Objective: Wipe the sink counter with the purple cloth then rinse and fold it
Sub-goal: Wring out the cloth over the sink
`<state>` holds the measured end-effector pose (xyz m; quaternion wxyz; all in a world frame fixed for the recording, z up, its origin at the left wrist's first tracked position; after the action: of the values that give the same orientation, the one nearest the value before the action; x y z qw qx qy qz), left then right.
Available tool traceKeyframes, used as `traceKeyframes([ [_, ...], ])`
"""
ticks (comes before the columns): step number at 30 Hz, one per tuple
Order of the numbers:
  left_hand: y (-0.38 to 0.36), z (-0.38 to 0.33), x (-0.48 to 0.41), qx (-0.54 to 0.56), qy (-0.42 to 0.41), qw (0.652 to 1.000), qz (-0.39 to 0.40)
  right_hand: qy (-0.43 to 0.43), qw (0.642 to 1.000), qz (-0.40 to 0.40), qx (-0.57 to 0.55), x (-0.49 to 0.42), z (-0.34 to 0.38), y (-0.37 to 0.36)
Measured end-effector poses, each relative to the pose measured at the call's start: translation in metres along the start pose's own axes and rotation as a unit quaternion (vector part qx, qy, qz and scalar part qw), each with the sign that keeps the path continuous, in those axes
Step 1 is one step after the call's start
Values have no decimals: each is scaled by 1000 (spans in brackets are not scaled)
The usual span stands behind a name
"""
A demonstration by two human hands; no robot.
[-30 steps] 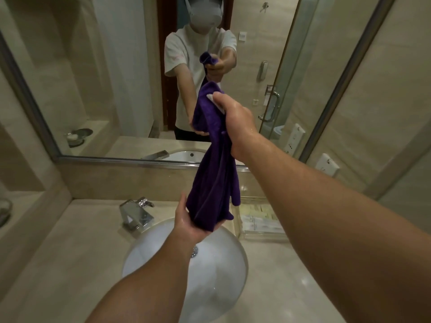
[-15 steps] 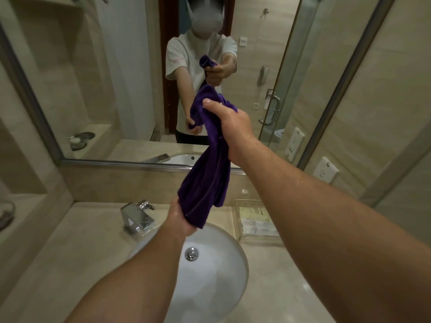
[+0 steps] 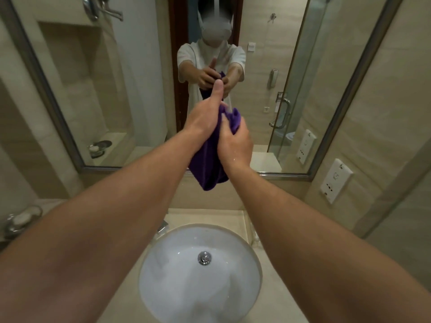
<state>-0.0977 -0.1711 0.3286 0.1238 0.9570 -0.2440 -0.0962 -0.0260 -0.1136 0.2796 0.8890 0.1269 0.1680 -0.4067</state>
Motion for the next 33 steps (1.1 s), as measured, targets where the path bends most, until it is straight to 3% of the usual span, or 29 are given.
traceKeyframes([
  [3, -8, 0, 0, -18, -10, 1000, 7, -27, 999, -33, -26, -1, -3, 4],
  [8, 14, 37, -15, -128, 29, 983, -125, -5, 993, -102, -51, -11, 4, 20],
  [10, 17, 41, -13, -138, 50, 980, -132, 26, 995, -84, -53, -15, 13, 23],
  [13, 3, 26, -8, -30, 87, 993, -74, 62, 998, -9, -24, -12, 20, 9],
  [15, -4, 16, -6, 73, 121, 989, -47, 48, 999, -8, -13, -6, 21, 0],
  [19, 7, 6, -2, 151, 68, 983, -84, 1, 1000, -10, 26, -11, 16, 1],
  [24, 12, 8, 4, 206, 107, 971, 61, -30, 995, 76, 64, -10, 7, 5],
  [26, 14, 19, 7, 221, 143, 962, 74, -19, 989, 57, 136, -16, 6, 10],
  [28, 17, 38, 11, 231, 195, 953, 31, -27, 985, 28, 166, -21, 3, 12],
  [31, 10, 82, 20, 251, 273, 929, -6, -84, 986, 19, 146, -21, -4, 12],
  [33, -2, 124, 38, 262, 346, 901, 16, -115, 986, 46, 108, -18, -7, 7],
])
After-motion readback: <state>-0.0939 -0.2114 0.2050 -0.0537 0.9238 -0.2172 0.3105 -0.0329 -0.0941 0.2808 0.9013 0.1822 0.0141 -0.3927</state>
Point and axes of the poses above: each hand's wrist, its own x-axis away from the middle knuckle, its own y-axis out of the back of the hand, z = x × y, the point moved 3 cm from there along -x, towards the middle knuckle, and after that the axes turned 6 degrees about y, right-handed, at the moved point
